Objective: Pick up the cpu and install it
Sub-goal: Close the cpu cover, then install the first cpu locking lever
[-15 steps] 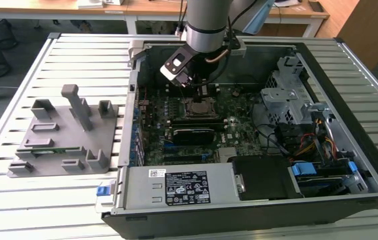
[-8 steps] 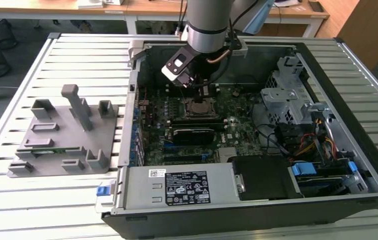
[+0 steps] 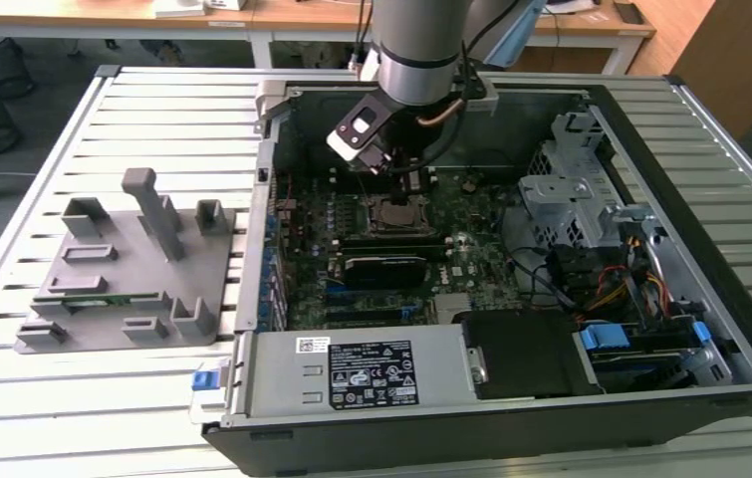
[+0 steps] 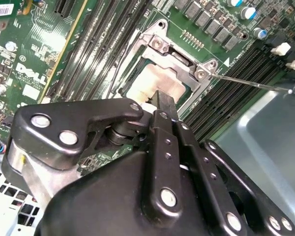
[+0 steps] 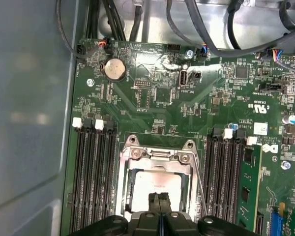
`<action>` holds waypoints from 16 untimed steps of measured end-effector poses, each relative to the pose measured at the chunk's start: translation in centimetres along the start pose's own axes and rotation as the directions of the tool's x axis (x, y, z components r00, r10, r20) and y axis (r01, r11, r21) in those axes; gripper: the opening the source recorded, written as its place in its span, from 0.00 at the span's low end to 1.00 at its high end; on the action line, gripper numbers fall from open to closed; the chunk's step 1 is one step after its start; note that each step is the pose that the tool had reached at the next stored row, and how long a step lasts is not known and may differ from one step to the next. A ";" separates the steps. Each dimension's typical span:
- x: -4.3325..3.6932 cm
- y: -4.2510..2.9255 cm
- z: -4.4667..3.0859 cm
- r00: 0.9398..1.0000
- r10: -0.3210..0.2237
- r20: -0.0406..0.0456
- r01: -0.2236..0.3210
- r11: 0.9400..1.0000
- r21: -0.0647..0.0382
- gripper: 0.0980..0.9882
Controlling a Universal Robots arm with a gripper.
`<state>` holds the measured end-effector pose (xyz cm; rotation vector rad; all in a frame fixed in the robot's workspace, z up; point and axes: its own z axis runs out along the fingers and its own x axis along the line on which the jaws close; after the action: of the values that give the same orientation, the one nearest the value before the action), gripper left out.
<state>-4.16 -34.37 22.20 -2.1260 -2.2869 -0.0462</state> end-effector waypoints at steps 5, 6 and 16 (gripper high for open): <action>-0.01 0.18 0.00 1.000 0.000 0.000 0.000 1.000 0.000 0.01; -0.01 0.19 0.00 1.000 0.000 0.000 0.000 1.000 0.000 0.01; -0.03 0.50 0.00 1.000 0.000 0.000 0.000 1.000 0.000 0.01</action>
<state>-3.66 -34.37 22.20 -2.1260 -2.2870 -0.0461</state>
